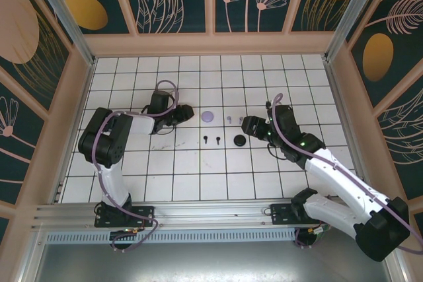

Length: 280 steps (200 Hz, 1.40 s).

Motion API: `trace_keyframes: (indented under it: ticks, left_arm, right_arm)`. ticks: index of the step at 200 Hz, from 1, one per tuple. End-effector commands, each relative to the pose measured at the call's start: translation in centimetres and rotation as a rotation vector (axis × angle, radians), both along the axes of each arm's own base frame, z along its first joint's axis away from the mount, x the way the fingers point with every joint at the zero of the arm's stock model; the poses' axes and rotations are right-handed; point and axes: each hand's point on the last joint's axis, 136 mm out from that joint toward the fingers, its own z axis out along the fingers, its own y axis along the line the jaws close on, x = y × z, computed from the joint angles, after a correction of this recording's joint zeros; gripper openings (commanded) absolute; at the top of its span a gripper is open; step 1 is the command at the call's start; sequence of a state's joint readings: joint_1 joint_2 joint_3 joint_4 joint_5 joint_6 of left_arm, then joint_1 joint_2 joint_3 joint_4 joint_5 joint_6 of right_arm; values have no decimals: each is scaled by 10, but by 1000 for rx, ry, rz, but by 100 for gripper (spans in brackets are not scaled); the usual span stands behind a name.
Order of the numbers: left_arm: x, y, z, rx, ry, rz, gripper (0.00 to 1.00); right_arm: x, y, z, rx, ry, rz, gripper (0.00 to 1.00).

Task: Insert wireless bluetooth earbuds into charging case

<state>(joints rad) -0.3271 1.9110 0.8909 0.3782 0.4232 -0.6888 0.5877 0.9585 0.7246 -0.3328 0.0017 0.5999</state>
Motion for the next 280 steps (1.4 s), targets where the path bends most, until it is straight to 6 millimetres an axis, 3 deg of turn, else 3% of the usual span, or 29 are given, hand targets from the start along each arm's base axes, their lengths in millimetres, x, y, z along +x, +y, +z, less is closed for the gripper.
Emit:
trace_keyframes:
  ticks: [1, 33, 73, 122, 127, 139, 169, 215, 243, 280]
  left_arm:
    - [-5, 23, -23, 106, 82, 65, 45]
    - [-4, 34, -21, 148, 74, 101, 47]
    - [8, 55, 1, 214, 1, 149, 49]
    - [19, 70, 47, 309, -129, 159, 52]
    - [20, 70, 63, 305, -165, 164, 52]
    - [21, 71, 80, 304, -201, 169, 53]
    - [20, 68, 124, 268, -292, 157, 54]
    - [7, 47, 184, 101, -443, 94, 54]
    - [-2, 34, 206, -9, -489, 49, 54]
    - [-12, 25, 220, -111, -513, 19, 54]
  right_arm:
    - [2, 1, 7, -5, -7, 19, 69]
    - [1, 0, 3, -29, 21, 32, 69]
    - [-2, -6, -7, -82, 70, 31, 75]
    - [1, -10, -22, -150, 116, 37, 81]
    - [2, -10, -26, -157, 123, 40, 81]
    - [4, -8, -35, -171, 142, 44, 81]
    - [10, -4, -58, -196, 192, 45, 81]
    - [16, 6, -75, -242, 208, 125, 82]
    - [20, 11, -87, -271, 253, 156, 82]
    - [26, 18, -103, -317, 306, 174, 81]
